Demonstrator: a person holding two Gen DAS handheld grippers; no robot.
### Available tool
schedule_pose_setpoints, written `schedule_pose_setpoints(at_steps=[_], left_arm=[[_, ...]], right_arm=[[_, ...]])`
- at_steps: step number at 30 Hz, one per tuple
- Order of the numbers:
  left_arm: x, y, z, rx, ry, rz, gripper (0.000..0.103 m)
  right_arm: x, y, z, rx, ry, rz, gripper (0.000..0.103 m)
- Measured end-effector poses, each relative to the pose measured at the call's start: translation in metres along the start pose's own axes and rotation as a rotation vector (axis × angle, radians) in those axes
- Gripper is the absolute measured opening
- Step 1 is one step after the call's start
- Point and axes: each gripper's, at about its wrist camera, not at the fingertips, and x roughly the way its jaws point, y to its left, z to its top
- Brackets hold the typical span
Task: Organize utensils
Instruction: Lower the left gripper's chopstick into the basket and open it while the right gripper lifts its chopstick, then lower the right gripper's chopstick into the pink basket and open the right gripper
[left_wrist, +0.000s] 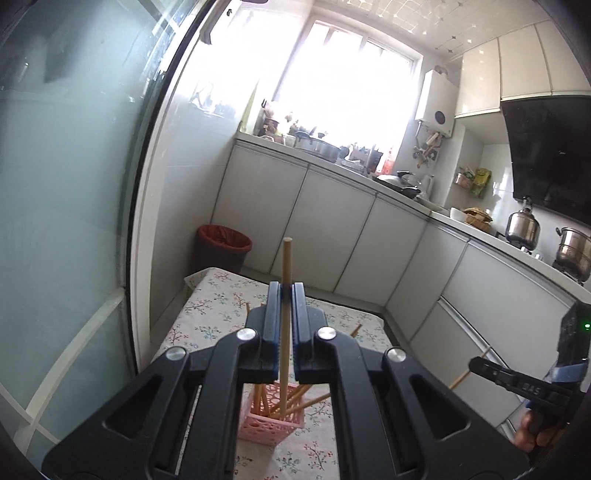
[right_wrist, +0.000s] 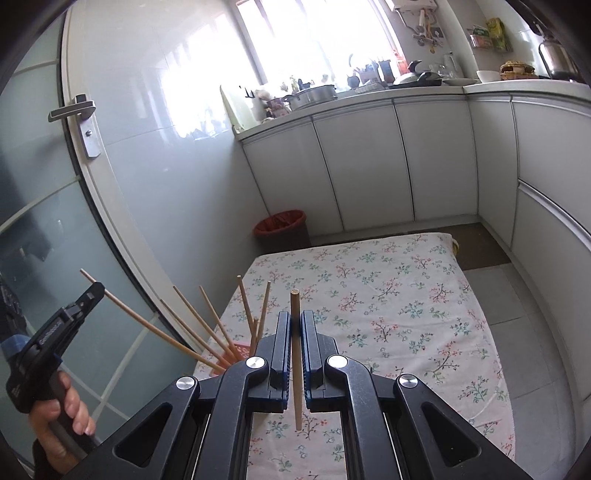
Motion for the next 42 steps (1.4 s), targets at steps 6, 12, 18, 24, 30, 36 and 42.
schedule_pose_setpoints(at_steps=[6,12,18,24,30,36,42], left_arm=[[0.024,-0.007,-0.010,0.049,0.046,0.047,0.006],[0.049,-0.010,-0.022,0.070,0.141,0.085,0.006],[0.064,-0.005,-0.031,0.082,0.196,0.101,0.006],[0.053,-0.011,-0.029,0.085,0.192,0.039,0.037],[0.032,-0.011,-0.022,0.098,0.204,0.046,0.057],[0.031,0.001,-0.036,0.108,0.331,0.098,0.068],[0.036,0.012,-0.045,0.122,0.411,0.131,0.070]], right_arm=[[0.000,-0.006,-0.001,0.002,-0.003,0.003,0.005],[0.000,-0.007,-0.002,0.003,0.004,0.004,0.005],[0.000,-0.005,-0.003,-0.002,0.002,0.012,0.005],[-0.002,0.001,-0.002,0.003,-0.013,0.039,0.005],[-0.004,0.014,0.005,0.021,-0.042,0.087,0.005],[0.007,0.034,0.016,0.041,-0.074,0.130,0.005],[0.026,0.047,0.021,0.051,-0.104,0.143,0.005]])
